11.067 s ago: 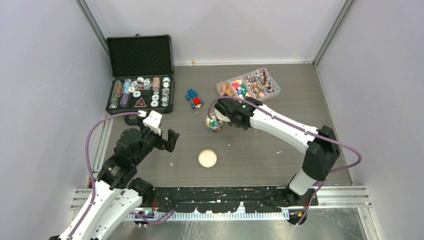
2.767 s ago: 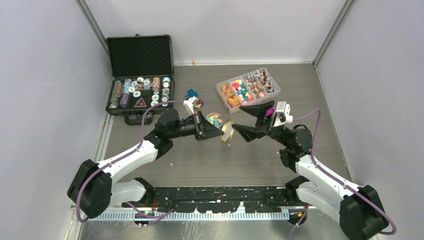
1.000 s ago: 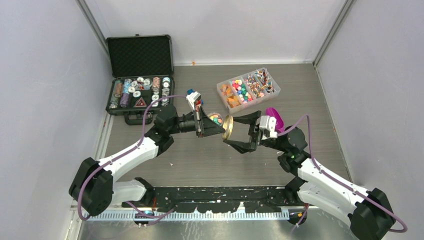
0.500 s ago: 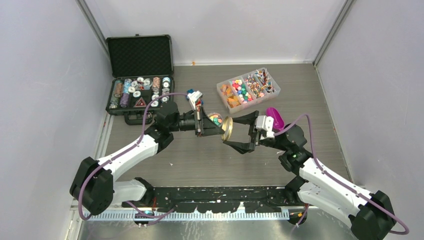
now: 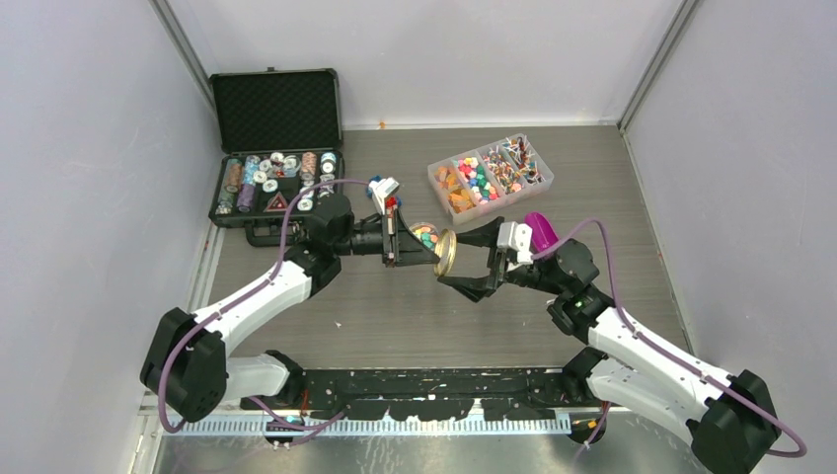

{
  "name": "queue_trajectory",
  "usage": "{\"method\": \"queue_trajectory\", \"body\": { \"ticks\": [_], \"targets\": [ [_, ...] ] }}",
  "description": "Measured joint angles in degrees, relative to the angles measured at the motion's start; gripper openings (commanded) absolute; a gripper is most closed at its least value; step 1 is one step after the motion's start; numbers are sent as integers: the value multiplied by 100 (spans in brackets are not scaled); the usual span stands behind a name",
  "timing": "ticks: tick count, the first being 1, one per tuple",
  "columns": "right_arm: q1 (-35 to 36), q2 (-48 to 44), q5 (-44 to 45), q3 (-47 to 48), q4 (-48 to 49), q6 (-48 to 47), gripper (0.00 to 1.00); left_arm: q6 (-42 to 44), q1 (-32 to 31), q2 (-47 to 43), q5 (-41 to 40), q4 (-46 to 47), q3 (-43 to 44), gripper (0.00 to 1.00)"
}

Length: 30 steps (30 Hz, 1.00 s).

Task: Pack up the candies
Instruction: Pick up the bottle lid at the center of the board.

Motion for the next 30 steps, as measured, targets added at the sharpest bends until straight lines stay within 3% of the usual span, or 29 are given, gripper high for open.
{"method": "queue_trajectory", "body": {
  "ticks": [6,10,13,14,30],
  "targets": [
    [28,-184,533,345,-907,-4,82,79,181,0,13,-188,125,0],
    [35,-293,623,354,-1025,85,82,136,199,0,44,-227,179,0],
    [35,-282,608,365,-1062,151,98,179,203,0,66,-256,199,0],
    [35,-278,619,369,-1067,179,100,184,203,0,83,-275,201,0],
    [37,-28,275,302,-317,372,100,229,208,35,332,-540,306,0]
  ]
}}
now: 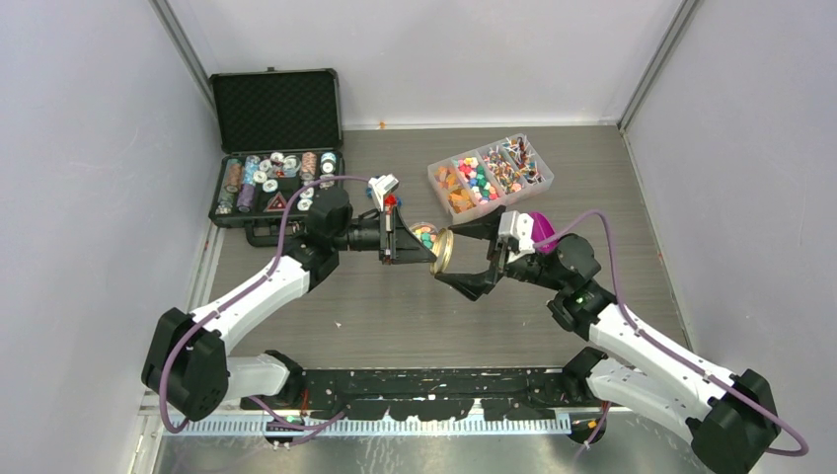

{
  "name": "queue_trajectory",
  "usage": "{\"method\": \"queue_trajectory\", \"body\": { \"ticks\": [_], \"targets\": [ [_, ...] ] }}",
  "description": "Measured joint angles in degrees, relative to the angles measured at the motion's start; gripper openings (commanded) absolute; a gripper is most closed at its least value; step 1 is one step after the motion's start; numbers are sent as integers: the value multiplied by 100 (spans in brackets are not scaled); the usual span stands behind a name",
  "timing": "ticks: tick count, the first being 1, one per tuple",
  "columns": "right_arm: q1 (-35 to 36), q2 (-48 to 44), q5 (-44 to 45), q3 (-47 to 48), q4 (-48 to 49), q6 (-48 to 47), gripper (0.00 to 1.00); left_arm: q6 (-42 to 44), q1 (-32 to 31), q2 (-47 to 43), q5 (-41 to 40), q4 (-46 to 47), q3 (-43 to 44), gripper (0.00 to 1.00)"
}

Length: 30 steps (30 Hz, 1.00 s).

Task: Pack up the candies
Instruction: Pick up the bottle lid at the center of the board.

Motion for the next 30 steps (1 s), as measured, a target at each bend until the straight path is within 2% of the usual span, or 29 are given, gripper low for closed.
{"method": "queue_trajectory", "body": {
  "ticks": [14,16,21,23,24,26,30],
  "targets": [
    [79,251,-98,122,142,44,99,-9,0,15,46,-52,-2,0],
    [79,262,-116,122,144,37,90,-11,0,15,46,-59,-2,0],
    [109,273,-101,122,160,17,81,-59,0,15,13,-81,-2,2],
    [109,273,-44,122,164,31,79,-85,0,13,-24,-74,-2,15],
    [109,275,-17,122,166,35,79,-101,0,13,-55,-59,-4,26],
    [114,280,133,122,190,96,80,-166,0,9,-129,-2,-35,40],
    [118,273,619,111,278,413,78,-254,133,-92,-400,0,-192,54]
  ]
}}
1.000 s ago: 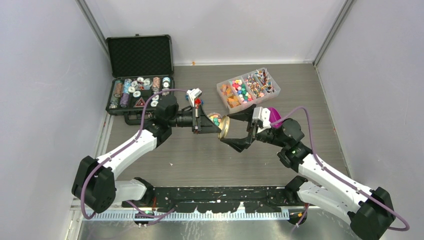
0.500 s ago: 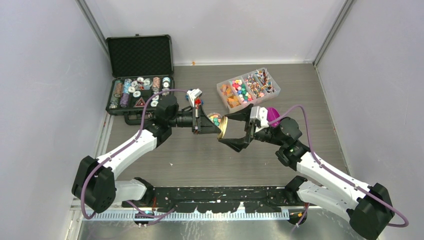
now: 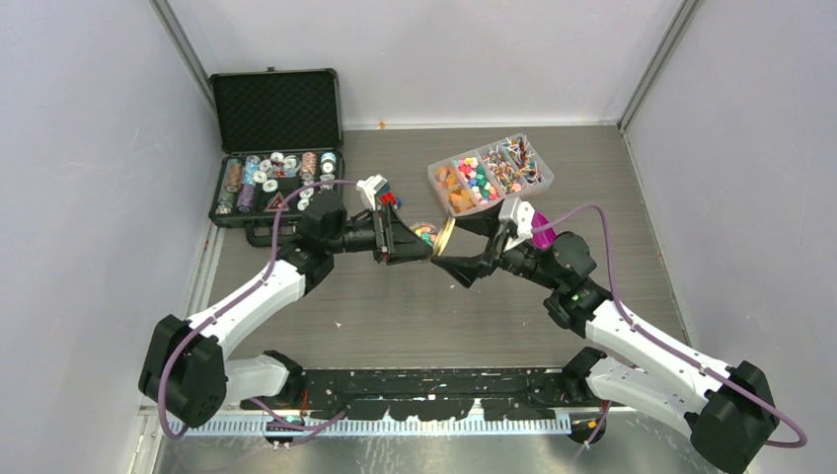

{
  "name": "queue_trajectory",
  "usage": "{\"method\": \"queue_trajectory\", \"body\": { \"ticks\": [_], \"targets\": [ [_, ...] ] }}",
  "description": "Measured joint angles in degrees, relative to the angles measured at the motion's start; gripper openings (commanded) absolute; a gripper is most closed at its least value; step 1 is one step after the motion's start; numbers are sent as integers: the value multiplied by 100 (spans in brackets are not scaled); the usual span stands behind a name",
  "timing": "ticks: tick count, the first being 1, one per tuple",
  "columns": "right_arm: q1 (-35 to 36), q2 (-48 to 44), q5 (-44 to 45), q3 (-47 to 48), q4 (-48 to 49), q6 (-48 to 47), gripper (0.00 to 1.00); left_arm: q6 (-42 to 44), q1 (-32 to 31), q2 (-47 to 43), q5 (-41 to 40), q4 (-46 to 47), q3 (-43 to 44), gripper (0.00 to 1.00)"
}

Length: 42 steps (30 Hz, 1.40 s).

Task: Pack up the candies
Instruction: Pick up the bottle lid at the center of the board, then close the bottle lid on the packing bottle.

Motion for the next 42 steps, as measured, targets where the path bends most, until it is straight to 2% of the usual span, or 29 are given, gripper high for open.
{"method": "queue_trajectory", "body": {
  "ticks": [1,3,4,10,13,21,25,33,42],
  "targets": [
    [2,-4,146,2,-42,101,77,7,63,-61,-87,-22,-31,59],
    [-4,-68,715,57,-339,308,73,107,267,-229,-223,-232,-57,97],
    [-11,-90,938,120,-516,398,72,238,398,-330,-310,-396,-59,99],
    [-15,118,2555,1235,-2155,850,68,1569,1294,-929,-1248,-2374,365,100],
    [-17,564,3119,1965,-2990,1060,68,2490,1392,-1318,-1878,-3346,723,100],
    [-22,2623,3571,4113,-5519,1563,68,4518,1390,-2439,-3136,-4843,833,100],
    [-22,3729,3504,4986,-6474,1725,67,4892,1309,-2745,-3410,-5036,560,100],
    [-7,5663,3202,6382,-7779,1869,66,5405,894,-2970,-3943,-5289,199,100],
    [94,6979,3117,7928,-9143,1818,66,5633,667,-3248,-4347,-5366,199,100]
  ]
}}
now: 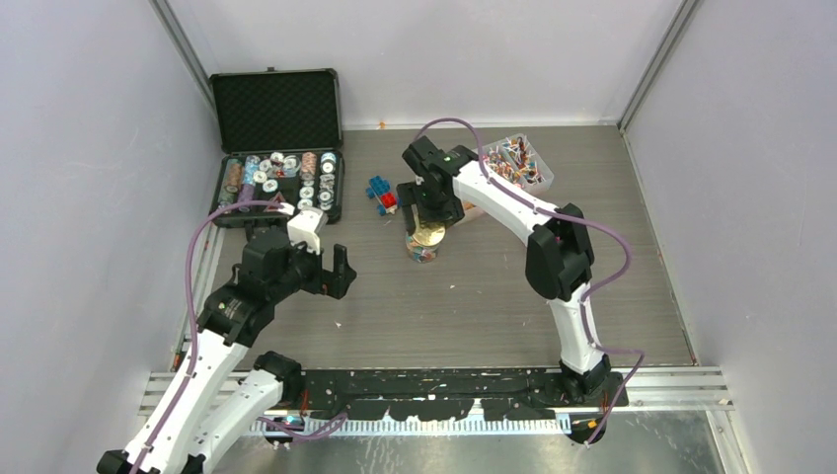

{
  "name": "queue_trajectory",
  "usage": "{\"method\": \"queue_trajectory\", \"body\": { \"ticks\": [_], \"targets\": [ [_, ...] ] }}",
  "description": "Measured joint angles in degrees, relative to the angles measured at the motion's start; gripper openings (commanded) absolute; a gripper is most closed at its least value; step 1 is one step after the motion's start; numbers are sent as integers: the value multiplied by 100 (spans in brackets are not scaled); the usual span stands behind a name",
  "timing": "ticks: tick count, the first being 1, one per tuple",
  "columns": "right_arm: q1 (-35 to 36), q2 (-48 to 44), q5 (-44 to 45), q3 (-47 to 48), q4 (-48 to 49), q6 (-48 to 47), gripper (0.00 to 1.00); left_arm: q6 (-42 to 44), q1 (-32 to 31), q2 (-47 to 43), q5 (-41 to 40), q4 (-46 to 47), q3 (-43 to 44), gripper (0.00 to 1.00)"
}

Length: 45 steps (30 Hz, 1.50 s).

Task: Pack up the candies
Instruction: Close the bottle lid on the packing bottle.

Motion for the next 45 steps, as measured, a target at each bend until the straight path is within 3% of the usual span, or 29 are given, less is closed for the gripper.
{"method": "queue_trajectory", "body": {
  "ticks": [5,19,45],
  "targets": [
    [85,363,2,546,-564,-66,74,39,-55,-13,-101,-22,0,100],
    [240,1165,229,1650,-1440,-138,86,107,-94,-81,-199,-55,0,100],
    [297,1543,398,2039,-1545,-275,99,107,-96,-153,-284,-79,0,100]
  ]
}}
